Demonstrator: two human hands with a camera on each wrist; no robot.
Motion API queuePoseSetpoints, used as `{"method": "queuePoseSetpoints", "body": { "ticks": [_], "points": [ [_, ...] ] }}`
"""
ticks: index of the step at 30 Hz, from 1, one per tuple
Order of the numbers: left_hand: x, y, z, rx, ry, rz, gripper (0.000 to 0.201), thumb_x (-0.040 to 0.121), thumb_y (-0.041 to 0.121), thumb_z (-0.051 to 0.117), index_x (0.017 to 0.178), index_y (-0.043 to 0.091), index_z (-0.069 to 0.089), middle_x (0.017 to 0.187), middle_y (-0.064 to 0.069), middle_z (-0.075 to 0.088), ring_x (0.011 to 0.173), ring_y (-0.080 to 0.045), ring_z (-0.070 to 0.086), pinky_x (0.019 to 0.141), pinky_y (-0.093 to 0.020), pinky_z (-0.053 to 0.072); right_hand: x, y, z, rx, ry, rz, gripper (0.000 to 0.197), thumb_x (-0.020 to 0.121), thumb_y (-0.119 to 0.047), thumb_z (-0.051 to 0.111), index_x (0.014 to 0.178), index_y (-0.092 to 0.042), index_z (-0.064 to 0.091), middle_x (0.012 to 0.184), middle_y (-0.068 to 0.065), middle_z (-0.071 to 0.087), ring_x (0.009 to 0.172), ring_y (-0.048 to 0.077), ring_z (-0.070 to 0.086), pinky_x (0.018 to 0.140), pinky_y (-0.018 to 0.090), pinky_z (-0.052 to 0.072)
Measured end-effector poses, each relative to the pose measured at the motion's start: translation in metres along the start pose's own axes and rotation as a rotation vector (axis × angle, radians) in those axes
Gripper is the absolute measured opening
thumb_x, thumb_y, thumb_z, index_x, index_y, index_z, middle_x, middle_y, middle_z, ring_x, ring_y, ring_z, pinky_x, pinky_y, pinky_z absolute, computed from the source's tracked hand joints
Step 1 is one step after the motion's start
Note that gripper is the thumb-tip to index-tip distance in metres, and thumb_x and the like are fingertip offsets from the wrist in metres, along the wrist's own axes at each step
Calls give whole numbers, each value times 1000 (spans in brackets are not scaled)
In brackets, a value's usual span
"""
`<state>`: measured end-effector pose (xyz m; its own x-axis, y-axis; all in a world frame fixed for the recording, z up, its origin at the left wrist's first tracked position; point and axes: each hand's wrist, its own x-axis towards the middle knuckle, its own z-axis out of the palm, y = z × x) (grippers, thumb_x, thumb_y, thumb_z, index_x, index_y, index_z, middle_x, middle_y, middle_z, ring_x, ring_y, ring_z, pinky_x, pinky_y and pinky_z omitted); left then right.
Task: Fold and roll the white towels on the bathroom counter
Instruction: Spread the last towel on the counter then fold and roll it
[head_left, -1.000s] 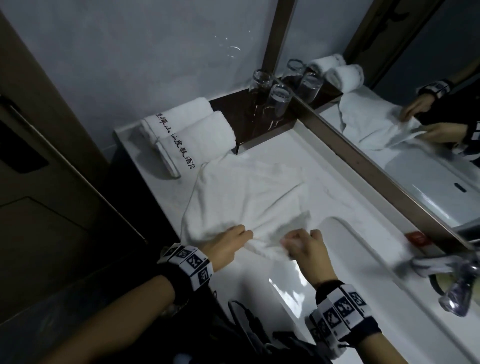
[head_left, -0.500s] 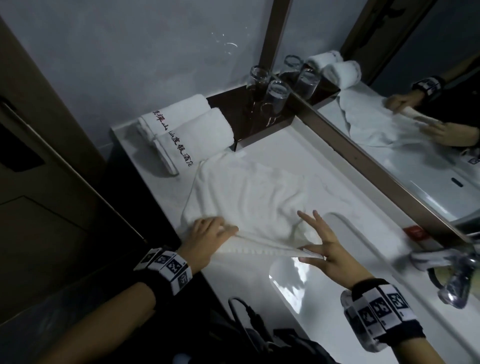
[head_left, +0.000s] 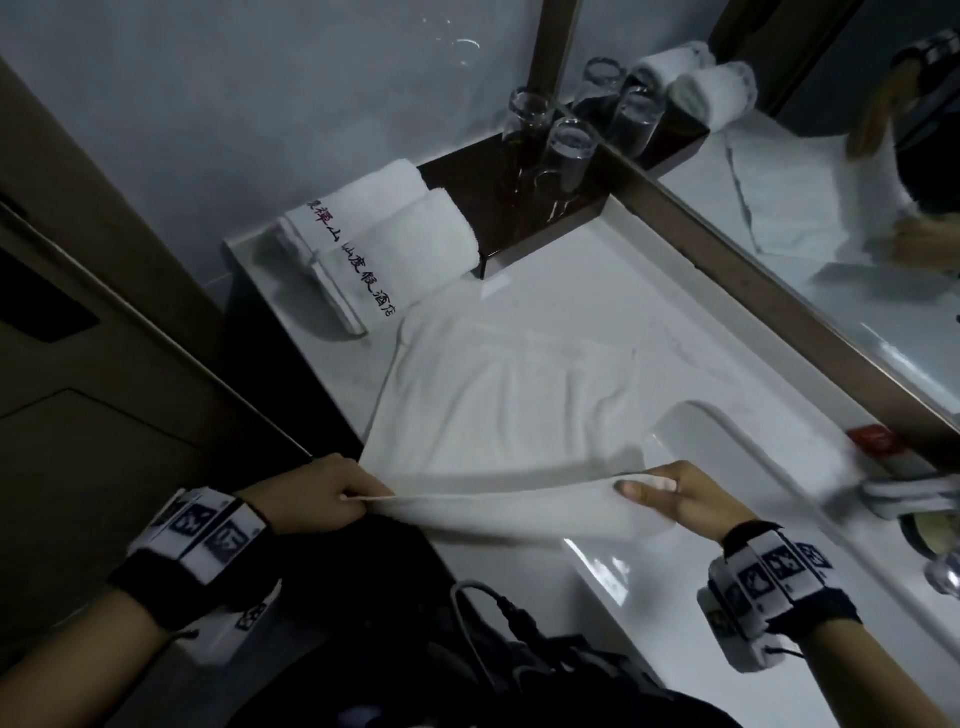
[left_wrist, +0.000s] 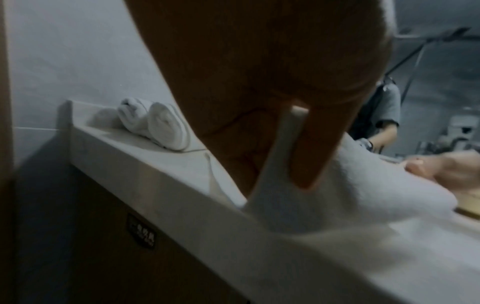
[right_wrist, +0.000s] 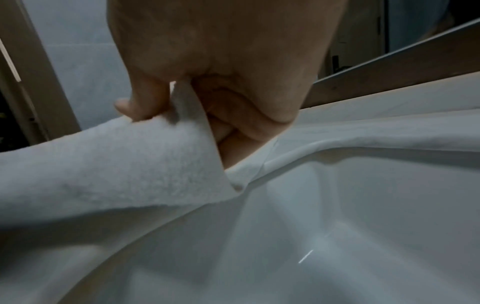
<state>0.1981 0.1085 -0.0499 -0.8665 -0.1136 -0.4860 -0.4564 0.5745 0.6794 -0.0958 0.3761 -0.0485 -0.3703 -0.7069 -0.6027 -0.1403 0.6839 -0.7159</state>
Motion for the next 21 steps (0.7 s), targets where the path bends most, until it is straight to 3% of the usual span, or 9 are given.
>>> {"method": "queuePoseSetpoints", "body": {
  "ticks": [2, 3, 5, 7, 10, 11, 13, 16, 21],
  "points": [
    [-1, 7, -14, -143, 23, 34, 18, 79, 12, 54, 81, 8, 71, 67, 0, 63, 65, -2, 55, 63, -23, 41, 7, 0, -7, 51, 97, 0, 16, 77, -37, 67, 77, -23, 75, 63, -8, 71, 60, 4, 65, 57, 14, 48],
    [1, 10, -21, -228, 44, 44, 15, 79, 13, 57, 76, 5, 70, 64, 2, 59, 64, -2, 52, 60, -21, 40, 11, 1, -11, 83, 157, -5, 13, 78, -31, 68, 75, -20, 74, 60, -8, 71, 57, 4, 65, 53, 14, 49],
    [10, 13, -34, -401, 130, 66, 15, 81, 13, 68, 67, 17, 70, 60, 11, 58, 62, 2, 50, 57, -14, 39, 21, -1, -19, 145, 266, -27, 8, 79, -22, 70, 71, -21, 73, 57, -10, 71, 54, 0, 65, 48, 11, 48],
    [25, 14, -44, -492, 311, 34, 16, 77, 16, 68, 62, 21, 69, 56, 13, 59, 59, 3, 50, 55, -10, 39, 32, -3, -26, 180, 353, -51, 11, 79, -23, 69, 69, -27, 71, 58, -12, 70, 53, -4, 64, 47, 10, 47],
    [55, 7, -54, -570, 543, -99, 17, 82, 11, 66, 68, 1, 65, 65, -4, 61, 65, -10, 55, 62, -24, 44, 55, -9, -34, 201, 436, -69, 19, 86, -25, 63, 67, -24, 69, 61, -15, 67, 53, -9, 60, 49, 6, 45],
    [65, 4, -55, -568, 582, -134, 25, 83, 12, 65, 66, -4, 60, 65, -10, 55, 67, -14, 52, 64, -28, 42, 63, -12, -36, 193, 430, -73, 20, 87, -26, 61, 68, -23, 68, 63, -15, 66, 55, -7, 61, 51, 7, 46],
    [83, 0, -55, -531, 650, -184, 30, 86, 16, 62, 61, 4, 54, 62, -12, 49, 67, -17, 47, 65, -32, 39, 81, -20, -40, 158, 408, -84, 20, 89, -27, 59, 71, -21, 65, 66, -9, 64, 61, 3, 60, 57, 14, 47],
    [106, -5, -58, -340, 749, -246, 22, 88, 23, 60, 74, 6, 60, 73, -23, 63, 70, -20, 53, 69, -31, 42, 106, -31, -47, 72, 419, -91, 24, 92, -25, 54, 70, -14, 57, 66, 1, 54, 65, 16, 49, 64, 27, 39],
    [127, -4, -66, -79, 810, -249, 28, 90, 24, 55, 77, 0, 54, 77, -27, 64, 77, -38, 60, 75, -44, 50, 131, -37, -55, -92, 498, -66, 22, 94, -23, 49, 88, -7, 63, 79, 10, 56, 78, 22, 49, 67, 27, 31]
  ]
}}
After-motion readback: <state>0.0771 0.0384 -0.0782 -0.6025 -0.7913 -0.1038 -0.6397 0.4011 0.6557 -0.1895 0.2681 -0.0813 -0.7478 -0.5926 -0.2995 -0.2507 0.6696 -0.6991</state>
